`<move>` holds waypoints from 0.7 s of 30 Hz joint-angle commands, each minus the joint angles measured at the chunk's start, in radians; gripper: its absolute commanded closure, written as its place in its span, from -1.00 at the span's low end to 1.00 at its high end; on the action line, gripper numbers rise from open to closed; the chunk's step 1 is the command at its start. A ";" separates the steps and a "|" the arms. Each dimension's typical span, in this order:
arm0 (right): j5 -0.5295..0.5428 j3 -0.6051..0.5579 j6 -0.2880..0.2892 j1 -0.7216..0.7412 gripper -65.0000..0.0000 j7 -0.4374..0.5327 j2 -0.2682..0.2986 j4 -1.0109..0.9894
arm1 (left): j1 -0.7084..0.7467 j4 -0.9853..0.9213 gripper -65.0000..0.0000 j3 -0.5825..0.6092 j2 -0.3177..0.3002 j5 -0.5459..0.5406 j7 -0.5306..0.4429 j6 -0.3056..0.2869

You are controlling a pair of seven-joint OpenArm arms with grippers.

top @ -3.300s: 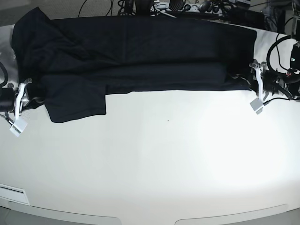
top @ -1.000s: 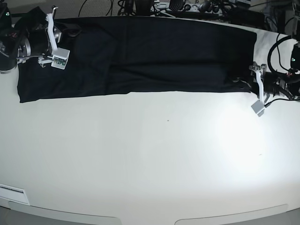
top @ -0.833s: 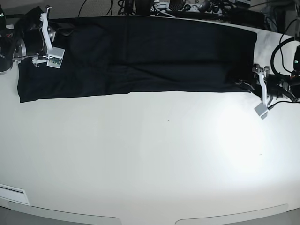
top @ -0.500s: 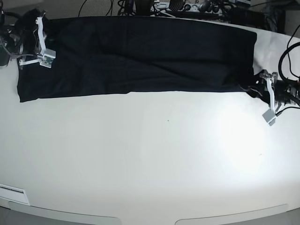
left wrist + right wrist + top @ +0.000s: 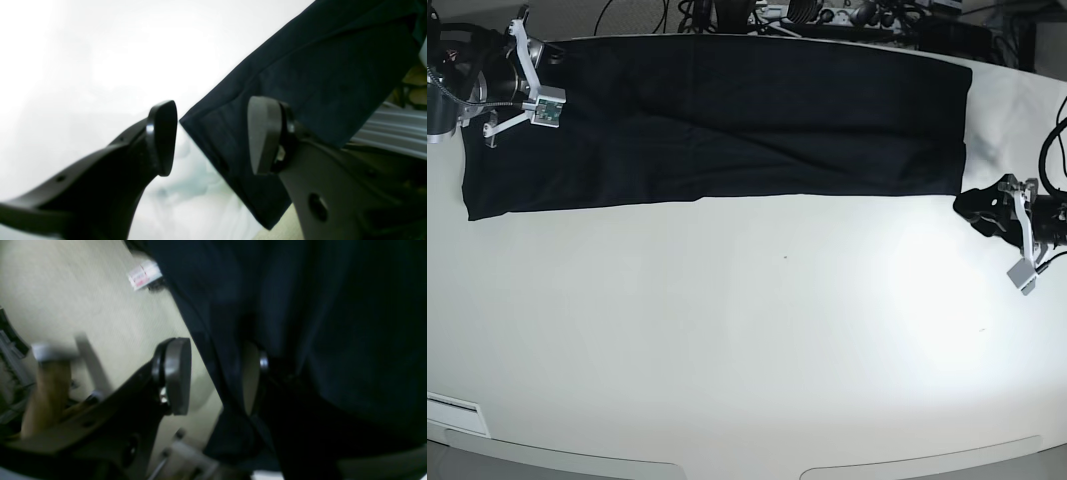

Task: Fold the T-shirt properly
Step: 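Release the shirt and pull both grippers back from the strip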

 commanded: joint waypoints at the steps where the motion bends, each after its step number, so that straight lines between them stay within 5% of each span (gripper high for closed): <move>1: 0.006 0.032 0.004 -0.001 0.16 0.008 0.022 0.026 | -0.022 0.011 -0.11 -0.014 -0.032 -0.017 -0.008 -0.003; 5: 0.001 0.127 -0.013 0.002 0.32 0.073 -0.021 0.045 | -0.021 0.011 -0.11 -0.014 -0.046 -0.017 -0.008 -0.003; 8: -0.107 0.202 -0.035 0.002 1.00 0.180 -0.113 0.045 | -0.022 0.011 -0.11 -0.014 -0.051 -0.017 -0.010 -0.003; 14: -0.275 0.204 -0.005 0.002 1.00 0.379 -0.329 -0.116 | -0.022 0.011 -0.11 -0.014 -0.029 -0.017 -0.045 -0.002; 21: -0.431 0.184 0.019 0.093 1.00 0.405 -0.441 -0.437 | -0.022 0.011 -0.11 -0.014 -0.030 -0.005 -0.080 0.016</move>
